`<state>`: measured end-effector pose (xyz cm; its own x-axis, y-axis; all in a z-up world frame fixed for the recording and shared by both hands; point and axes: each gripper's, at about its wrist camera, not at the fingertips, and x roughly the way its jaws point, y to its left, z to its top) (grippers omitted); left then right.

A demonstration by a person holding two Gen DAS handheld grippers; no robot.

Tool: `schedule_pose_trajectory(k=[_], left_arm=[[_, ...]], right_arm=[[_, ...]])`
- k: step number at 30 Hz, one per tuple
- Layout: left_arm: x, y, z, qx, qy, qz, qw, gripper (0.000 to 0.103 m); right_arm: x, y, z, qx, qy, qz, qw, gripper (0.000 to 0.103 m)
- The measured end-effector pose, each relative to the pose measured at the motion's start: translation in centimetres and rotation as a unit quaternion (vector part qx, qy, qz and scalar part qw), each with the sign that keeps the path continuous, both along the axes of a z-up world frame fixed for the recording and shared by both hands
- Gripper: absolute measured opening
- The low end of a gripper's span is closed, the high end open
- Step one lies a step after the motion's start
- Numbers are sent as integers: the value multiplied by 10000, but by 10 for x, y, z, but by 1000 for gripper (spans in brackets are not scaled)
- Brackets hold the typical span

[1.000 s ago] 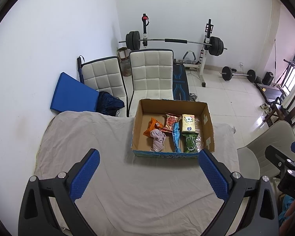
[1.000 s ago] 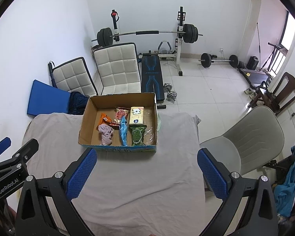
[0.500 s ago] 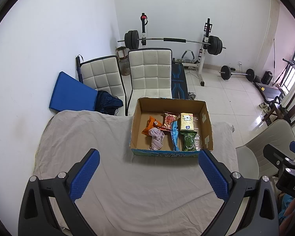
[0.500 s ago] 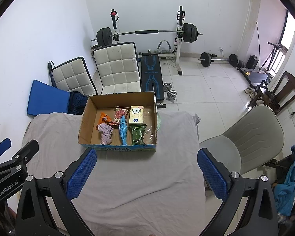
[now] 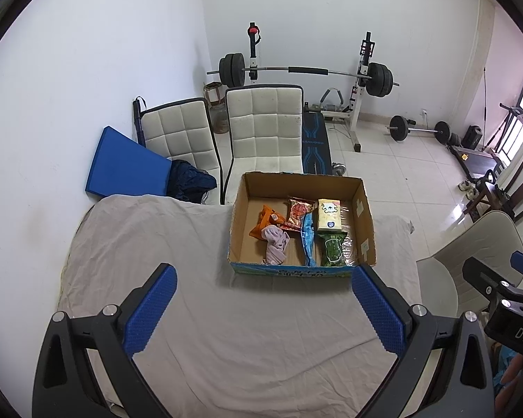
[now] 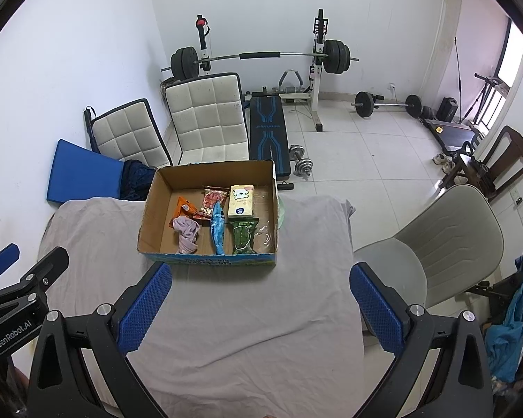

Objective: Organize soft objects

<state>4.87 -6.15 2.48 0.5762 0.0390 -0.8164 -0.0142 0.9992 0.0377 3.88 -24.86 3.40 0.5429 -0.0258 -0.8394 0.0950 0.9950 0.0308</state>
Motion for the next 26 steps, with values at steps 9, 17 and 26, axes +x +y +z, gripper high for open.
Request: schedule_pose_trajectory(k=[9, 17, 26], left_arm=[[-1, 0, -1, -10, -14, 14, 10000, 103], [0, 4, -4, -43, -6, 95, 9999, 103], [0, 6, -2, -59, -61, 130, 9999, 103]], right_arm=[[-2, -1, -6, -11, 18, -26, 10000, 103], [-5, 2, -6, 0, 10, -6, 10000, 103], [-3, 2, -2, 15, -14, -8, 10000, 103]])
